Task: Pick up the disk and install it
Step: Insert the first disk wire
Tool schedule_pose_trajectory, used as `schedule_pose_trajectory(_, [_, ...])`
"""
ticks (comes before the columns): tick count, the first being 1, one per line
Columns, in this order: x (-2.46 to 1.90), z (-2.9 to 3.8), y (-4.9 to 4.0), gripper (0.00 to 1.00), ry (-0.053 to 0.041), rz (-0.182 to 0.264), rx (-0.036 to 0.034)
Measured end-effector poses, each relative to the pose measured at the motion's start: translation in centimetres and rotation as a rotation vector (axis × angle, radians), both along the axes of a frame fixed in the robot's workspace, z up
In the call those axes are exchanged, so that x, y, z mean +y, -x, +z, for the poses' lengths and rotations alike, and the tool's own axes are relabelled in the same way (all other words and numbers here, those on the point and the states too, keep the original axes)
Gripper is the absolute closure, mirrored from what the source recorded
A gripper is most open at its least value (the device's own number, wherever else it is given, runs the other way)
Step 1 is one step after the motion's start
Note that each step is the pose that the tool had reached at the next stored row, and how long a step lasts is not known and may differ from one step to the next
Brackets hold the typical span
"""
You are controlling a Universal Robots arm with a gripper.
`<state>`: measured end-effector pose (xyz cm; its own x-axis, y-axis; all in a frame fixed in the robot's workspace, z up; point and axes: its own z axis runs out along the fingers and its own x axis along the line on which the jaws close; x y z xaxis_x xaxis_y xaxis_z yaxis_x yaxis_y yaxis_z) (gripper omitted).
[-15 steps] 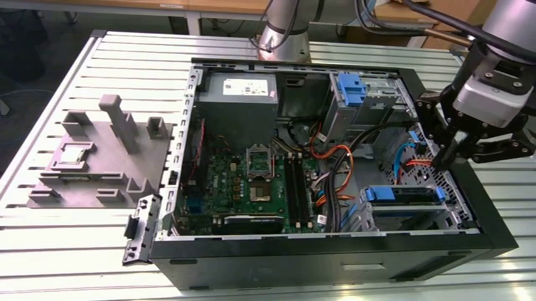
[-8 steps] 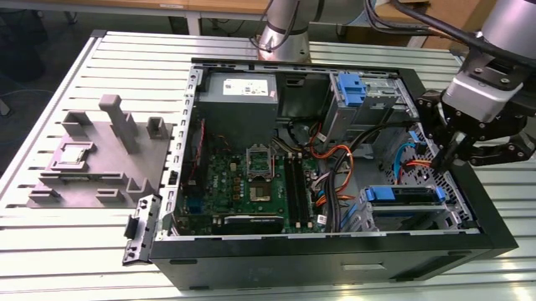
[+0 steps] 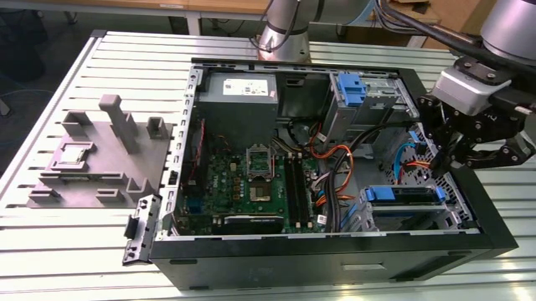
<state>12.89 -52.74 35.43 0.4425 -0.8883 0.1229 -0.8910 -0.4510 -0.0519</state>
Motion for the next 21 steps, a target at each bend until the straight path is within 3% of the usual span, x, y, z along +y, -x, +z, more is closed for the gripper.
schedule_pose_trajectory(14, [-0.01,-0.44,0.0,0.84,-0.0001,-0.253,-0.0001])
schedule_pose_trajectory(21, [0.03,-0.65,0.57,0.84,0.0009,-0.317,-0.0002])
